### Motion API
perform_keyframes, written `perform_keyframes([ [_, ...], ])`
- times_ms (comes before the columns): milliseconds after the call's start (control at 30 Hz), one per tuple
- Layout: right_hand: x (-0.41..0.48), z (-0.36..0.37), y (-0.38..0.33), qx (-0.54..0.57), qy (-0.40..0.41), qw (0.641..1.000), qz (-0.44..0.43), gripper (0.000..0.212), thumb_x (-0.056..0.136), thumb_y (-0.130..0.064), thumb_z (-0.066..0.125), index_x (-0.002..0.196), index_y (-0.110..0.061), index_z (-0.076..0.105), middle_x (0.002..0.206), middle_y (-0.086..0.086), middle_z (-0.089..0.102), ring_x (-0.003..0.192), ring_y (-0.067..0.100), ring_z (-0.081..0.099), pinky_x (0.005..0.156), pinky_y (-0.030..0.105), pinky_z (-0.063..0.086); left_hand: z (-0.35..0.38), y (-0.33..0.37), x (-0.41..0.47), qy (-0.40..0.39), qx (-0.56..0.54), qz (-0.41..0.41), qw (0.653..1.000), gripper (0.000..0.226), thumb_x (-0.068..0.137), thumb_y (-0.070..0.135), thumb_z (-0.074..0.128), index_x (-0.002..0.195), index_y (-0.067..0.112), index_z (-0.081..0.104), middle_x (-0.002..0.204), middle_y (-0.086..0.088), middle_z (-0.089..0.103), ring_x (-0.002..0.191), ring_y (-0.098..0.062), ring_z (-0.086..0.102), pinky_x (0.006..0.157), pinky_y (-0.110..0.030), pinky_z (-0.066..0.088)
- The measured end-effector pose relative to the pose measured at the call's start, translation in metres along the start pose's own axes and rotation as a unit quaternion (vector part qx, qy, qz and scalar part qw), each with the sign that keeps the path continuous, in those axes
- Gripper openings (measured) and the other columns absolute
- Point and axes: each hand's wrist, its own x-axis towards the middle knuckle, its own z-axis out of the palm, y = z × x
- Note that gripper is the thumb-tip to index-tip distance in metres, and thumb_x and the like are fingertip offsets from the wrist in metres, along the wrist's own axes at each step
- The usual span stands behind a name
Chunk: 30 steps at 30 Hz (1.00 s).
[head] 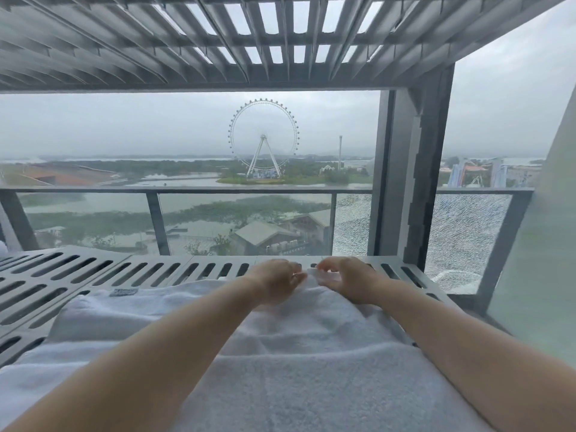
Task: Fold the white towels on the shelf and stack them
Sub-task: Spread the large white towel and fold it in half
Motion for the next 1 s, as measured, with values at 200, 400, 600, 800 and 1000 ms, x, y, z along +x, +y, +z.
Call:
perform_keyframes([
  [200, 0.014, 0.004, 0.006, 0.015, -0.033, 0.999, -0.013, 0.042, 0.088, -0.031, 0.061, 0.128, -0.019, 0.055, 0.128, -0.001, 0.059, 0.12, 0.015, 0.052, 0.096, 0.02, 0.034, 0.019, 0.003, 0.018, 0.03, -0.034, -0.032, 0.998, 0.026, 0.096, 0.03, 0.043, 0.107, 0.01, 0.056, 0.112, -0.01, 0.06, 0.103, -0.027, 0.055, 0.086, -0.032, 0.041],
  [400, 0.02, 0.002, 0.008, 0.0, -0.051, 0.998, -0.039, 0.042, 0.086, -0.029, 0.064, 0.126, -0.021, 0.056, 0.123, -0.001, 0.062, 0.112, 0.016, 0.056, 0.091, 0.02, 0.038, 0.022, -0.002, 0.014, 0.097, -0.06, 0.022, 0.993, 0.022, 0.09, 0.02, 0.052, 0.11, 0.013, 0.057, 0.111, -0.004, 0.058, 0.102, -0.023, 0.055, 0.085, -0.03, 0.041],
  [600, 0.02, -0.002, 0.011, -0.052, -0.025, 0.997, -0.047, 0.034, 0.083, -0.036, 0.064, 0.114, -0.021, 0.062, 0.1, -0.006, 0.054, 0.091, 0.011, 0.047, 0.077, 0.022, 0.035, 0.02, -0.006, 0.012, 0.12, -0.055, 0.046, 0.99, 0.019, 0.088, 0.02, 0.054, 0.107, 0.018, 0.059, 0.114, 0.0, 0.058, 0.103, -0.021, 0.056, 0.088, -0.032, 0.045],
  [800, 0.016, -0.006, 0.016, -0.048, -0.059, 0.996, -0.043, 0.027, 0.087, -0.044, 0.056, 0.097, -0.022, 0.068, 0.099, -0.007, 0.058, 0.093, 0.015, 0.054, 0.083, 0.031, 0.045, 0.019, -0.006, 0.01, 0.111, -0.04, 0.035, 0.992, 0.019, 0.089, 0.023, 0.053, 0.108, 0.016, 0.056, 0.116, -0.002, 0.057, 0.102, -0.022, 0.056, 0.086, -0.031, 0.044],
  [1000, 0.015, -0.007, 0.01, -0.06, -0.031, 0.996, -0.065, 0.008, 0.085, -0.028, 0.063, 0.086, -0.022, 0.058, 0.081, -0.003, 0.056, 0.078, 0.019, 0.054, 0.07, 0.029, 0.044, 0.019, -0.002, 0.007, 0.116, -0.032, 0.03, 0.992, 0.026, 0.093, 0.029, 0.049, 0.115, 0.015, 0.051, 0.118, -0.005, 0.058, 0.107, -0.025, 0.056, 0.085, -0.032, 0.044],
])
